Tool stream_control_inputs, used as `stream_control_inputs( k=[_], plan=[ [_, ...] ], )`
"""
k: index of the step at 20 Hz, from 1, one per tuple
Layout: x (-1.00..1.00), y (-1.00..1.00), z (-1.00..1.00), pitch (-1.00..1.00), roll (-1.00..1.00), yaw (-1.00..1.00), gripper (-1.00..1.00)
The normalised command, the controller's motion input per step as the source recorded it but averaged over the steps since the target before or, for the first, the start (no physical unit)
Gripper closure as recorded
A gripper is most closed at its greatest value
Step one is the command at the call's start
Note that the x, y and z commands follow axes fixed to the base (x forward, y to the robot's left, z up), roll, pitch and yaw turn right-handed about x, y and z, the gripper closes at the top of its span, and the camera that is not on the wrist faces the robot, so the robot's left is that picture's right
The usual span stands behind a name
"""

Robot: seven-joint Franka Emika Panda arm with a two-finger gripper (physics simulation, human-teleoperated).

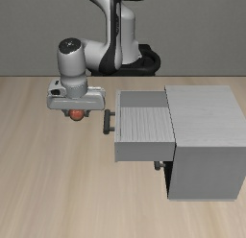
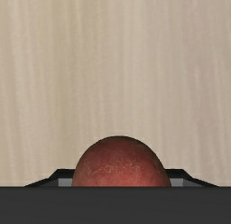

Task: Pick up the peach and place it in the top layer of the cabinet

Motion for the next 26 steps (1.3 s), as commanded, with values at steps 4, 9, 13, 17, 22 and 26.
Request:
stream_control_inputs(
  k=[4,9,13,17,22,26],
  plan=[
    [0.0,0.0,1.0,0.0,0.0,0.0,1.0],
    [0.0,0.0,1.0,0.0,0.0,0.0,1.0],
    [0.0,0.0,1.0,0.0,0.0,0.0,1.0],
    [0.0,0.0,1.0,0.0,0.0,0.0,1.0],
    [0.0,0.8,0.2,0.0,0.0,0.0,1.0],
    [0.0,1.0,0.0,0.0,0.0,0.0,1.0]
  ],
)
